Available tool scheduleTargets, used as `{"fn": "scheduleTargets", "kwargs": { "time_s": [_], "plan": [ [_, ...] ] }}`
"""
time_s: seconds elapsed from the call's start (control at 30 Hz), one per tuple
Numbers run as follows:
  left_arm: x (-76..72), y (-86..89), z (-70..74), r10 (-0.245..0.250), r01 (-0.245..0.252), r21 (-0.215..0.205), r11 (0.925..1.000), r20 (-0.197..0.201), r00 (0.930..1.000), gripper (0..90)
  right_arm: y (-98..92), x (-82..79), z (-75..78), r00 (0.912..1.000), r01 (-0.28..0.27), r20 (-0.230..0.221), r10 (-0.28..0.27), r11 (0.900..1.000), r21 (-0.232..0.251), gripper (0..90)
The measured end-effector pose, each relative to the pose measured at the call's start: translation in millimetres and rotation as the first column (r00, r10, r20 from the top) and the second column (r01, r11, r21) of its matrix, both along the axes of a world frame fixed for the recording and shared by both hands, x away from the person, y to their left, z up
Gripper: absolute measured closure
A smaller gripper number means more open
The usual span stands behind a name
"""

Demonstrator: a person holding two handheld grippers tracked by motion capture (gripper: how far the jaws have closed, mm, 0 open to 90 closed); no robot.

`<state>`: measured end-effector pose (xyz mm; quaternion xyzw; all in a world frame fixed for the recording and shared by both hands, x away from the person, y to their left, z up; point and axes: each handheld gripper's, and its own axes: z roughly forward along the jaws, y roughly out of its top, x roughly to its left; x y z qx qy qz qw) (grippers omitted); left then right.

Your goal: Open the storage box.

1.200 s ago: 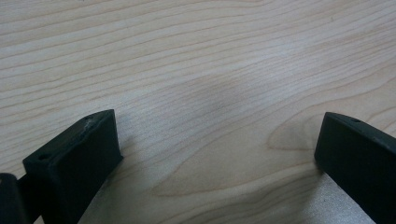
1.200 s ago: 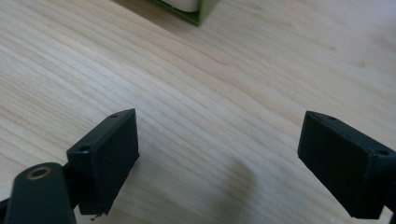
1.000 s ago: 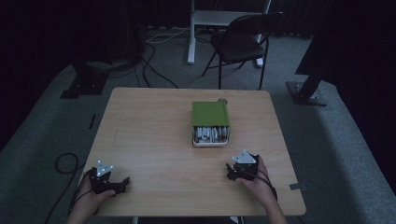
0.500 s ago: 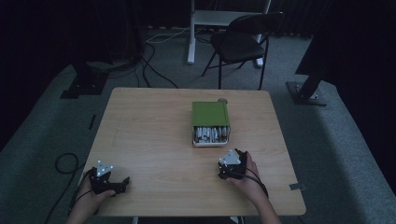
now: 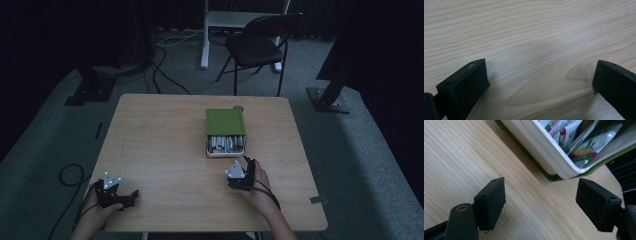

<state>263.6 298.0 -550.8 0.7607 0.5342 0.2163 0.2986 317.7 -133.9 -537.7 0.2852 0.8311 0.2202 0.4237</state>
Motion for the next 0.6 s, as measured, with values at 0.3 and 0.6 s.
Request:
{"fn": "scheduleTargets", "kwargs": {
  "time_s": [0.3, 0.6],
  "plan": [
    [0.0, 0.0, 0.0, 0.0, 0.0, 0.0, 1.0, 0.0, 1.0, 0.7, 9.2, 0.4, 0.4, 0.9982, -0.041, 0.037, 0.046, 0.991, -0.125, 23.4],
    [0.0, 0.0, 0.0, 0.0, 0.0, 0.0, 1.0, 0.0, 1.0, 0.7, 20.2, 2.4, 0.2, 0.9927, -0.076, 0.071, 0.097, 0.965, -0.252, 25.2]
  ]
}}
